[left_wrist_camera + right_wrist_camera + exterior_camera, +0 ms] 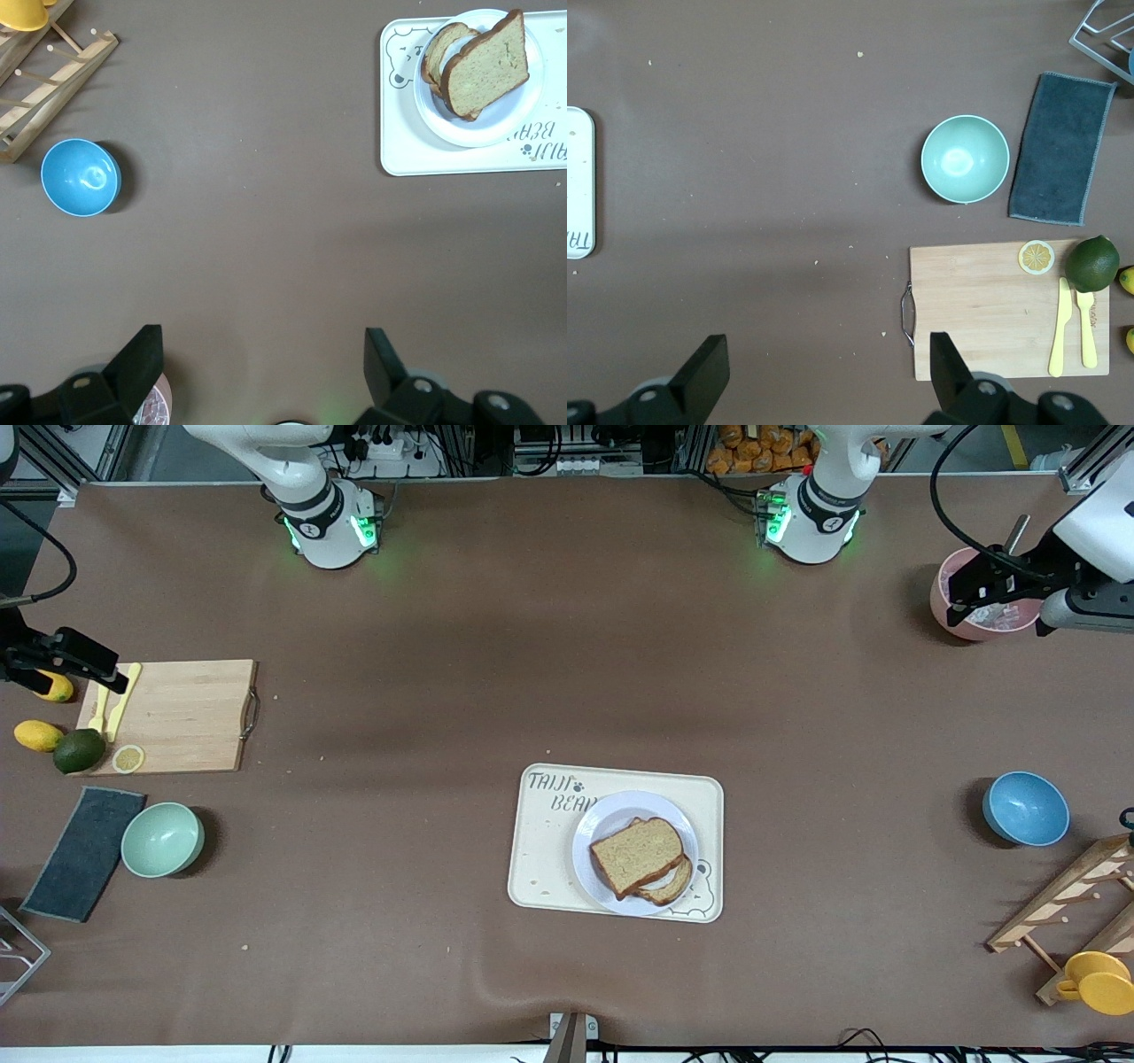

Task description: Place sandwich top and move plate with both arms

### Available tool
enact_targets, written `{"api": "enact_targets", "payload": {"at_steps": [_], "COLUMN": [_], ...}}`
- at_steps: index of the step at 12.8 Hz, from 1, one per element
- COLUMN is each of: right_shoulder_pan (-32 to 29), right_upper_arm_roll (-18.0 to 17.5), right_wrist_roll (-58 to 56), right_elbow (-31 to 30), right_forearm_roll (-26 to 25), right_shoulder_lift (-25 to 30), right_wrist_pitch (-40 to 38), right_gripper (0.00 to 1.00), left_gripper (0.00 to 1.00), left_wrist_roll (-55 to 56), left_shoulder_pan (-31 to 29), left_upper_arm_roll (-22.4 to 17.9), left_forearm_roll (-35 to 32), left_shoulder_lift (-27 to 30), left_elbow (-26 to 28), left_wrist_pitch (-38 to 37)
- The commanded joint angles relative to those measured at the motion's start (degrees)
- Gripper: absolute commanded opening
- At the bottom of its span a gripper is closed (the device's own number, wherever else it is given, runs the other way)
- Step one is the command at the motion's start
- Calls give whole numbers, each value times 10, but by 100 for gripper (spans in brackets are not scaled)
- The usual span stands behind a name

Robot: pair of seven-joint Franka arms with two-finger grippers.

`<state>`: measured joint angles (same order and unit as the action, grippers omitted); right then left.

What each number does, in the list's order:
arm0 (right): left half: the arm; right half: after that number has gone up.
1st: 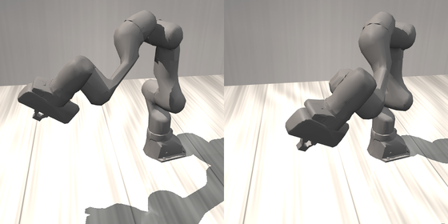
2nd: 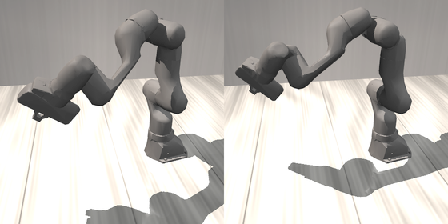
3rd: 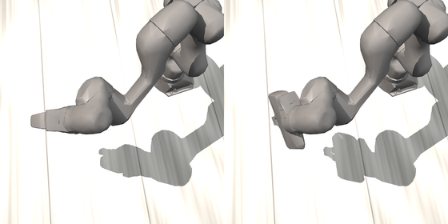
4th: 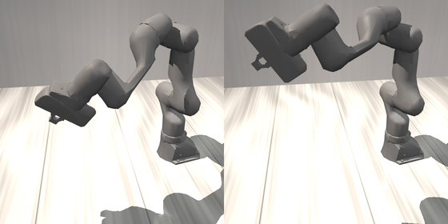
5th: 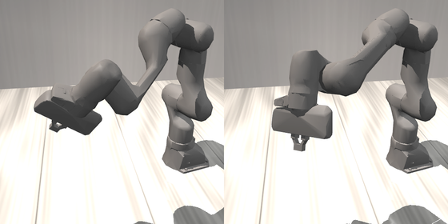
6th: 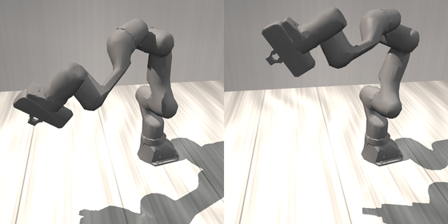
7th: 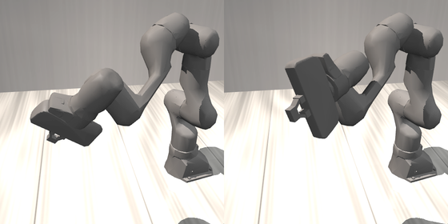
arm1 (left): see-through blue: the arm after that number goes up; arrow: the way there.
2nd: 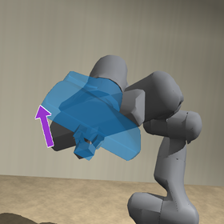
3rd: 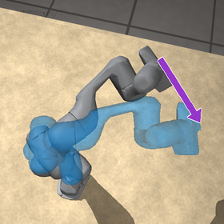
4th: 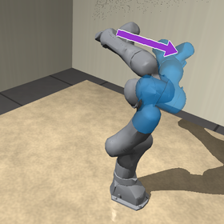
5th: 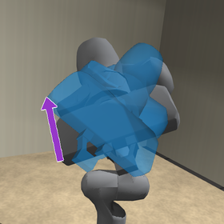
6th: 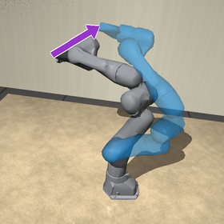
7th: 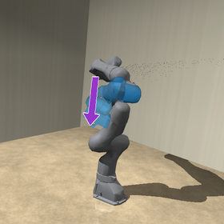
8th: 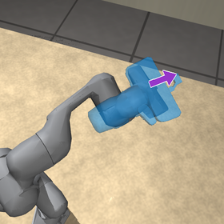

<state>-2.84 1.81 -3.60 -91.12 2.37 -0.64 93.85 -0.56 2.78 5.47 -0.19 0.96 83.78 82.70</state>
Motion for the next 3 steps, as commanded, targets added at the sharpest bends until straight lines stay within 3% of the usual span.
{"api": "enact_targets", "payload": {"at_steps": [1, 3], "right_shoulder_pan": [-12, -12], "right_upper_arm_roll": [-8, -9], "right_wrist_roll": [9, 11], "right_elbow": [5, 5], "right_forearm_roll": [-8, -7], "right_shoulder_lift": [0, -1], "right_wrist_pitch": [-7, -8], "right_gripper": [100, 100], "left_gripper": [100, 100], "left_wrist_roll": [-10, -10], "left_shoulder_pan": [-6, -6], "left_upper_arm_roll": [2, 2], "left_forearm_roll": [10, 12], "left_shoulder_lift": [4, 4], "left_elbow": [-5, -5], "left_wrist_pitch": [-10, -10]}}
